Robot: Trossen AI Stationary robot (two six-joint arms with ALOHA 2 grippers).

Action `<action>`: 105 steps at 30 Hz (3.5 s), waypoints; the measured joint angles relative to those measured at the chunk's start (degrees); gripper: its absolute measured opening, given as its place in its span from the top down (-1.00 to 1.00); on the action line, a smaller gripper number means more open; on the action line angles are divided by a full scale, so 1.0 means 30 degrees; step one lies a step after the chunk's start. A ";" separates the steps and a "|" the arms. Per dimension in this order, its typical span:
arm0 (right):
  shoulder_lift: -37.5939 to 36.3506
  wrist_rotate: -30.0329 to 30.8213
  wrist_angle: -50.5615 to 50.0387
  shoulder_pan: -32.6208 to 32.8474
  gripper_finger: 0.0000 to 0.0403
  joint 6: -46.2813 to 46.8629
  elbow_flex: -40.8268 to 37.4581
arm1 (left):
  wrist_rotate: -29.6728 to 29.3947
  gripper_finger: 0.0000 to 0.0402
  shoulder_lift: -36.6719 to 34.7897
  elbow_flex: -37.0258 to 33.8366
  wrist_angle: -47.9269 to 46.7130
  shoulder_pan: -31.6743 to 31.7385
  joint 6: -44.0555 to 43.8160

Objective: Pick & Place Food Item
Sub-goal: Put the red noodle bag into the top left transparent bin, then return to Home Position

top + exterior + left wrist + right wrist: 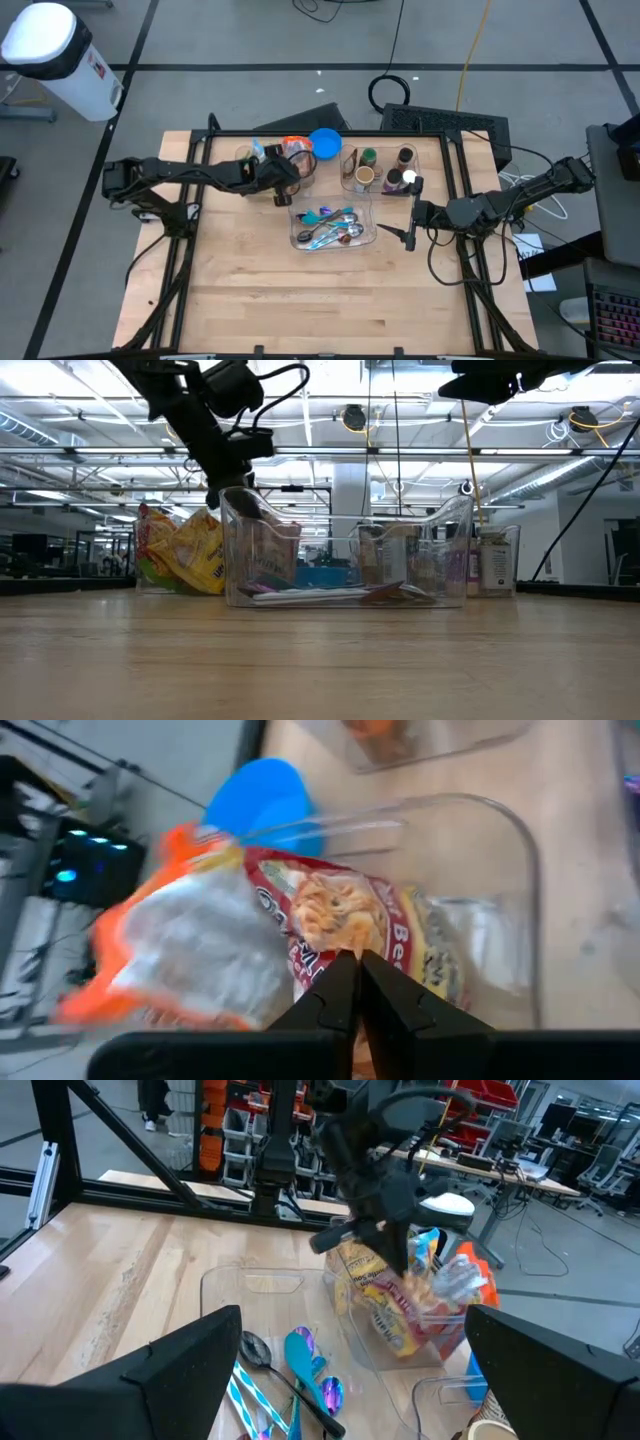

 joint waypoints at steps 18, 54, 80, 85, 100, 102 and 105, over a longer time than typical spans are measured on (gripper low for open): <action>0.0000 0.0000 0.0000 0.0000 -0.88 0.0013 0.0000 | -0.1038 0.18 -0.0168 0.1893 -0.0964 -0.1191 -0.4010; 0.0003 -0.0007 -0.0131 0.0000 -0.88 0.0003 0.0000 | 0.2006 -0.42 -0.1366 1.9381 -2.0084 -0.8772 -0.8487; 0.0003 -0.0007 -0.0117 0.0000 -0.88 0.0007 0.0000 | -0.4917 -0.42 -1.7969 -0.4094 -0.6802 -0.8642 -1.1325; 0.0003 -0.0007 -0.0115 0.0000 -0.88 0.0007 0.0000 | -0.4885 -0.42 -2.1255 -0.7490 -0.4485 -0.8648 -1.1674; 0.0000 -0.0007 -0.0109 -0.0003 -0.88 0.0007 0.0000 | -0.2859 -0.42 -2.7482 -1.1381 -0.2132 -0.8648 -1.0418; -0.0002 -0.0007 -0.0109 -0.0005 -0.88 0.0007 0.0005 | -0.2224 -0.42 -2.7665 -1.1470 -0.2151 -0.8648 -1.0252; -0.0001 -0.0007 -0.0109 -0.0007 -0.88 0.0007 0.0000 | -0.1541 -0.42 -2.7671 -1.1527 -0.2120 -0.8654 -1.0213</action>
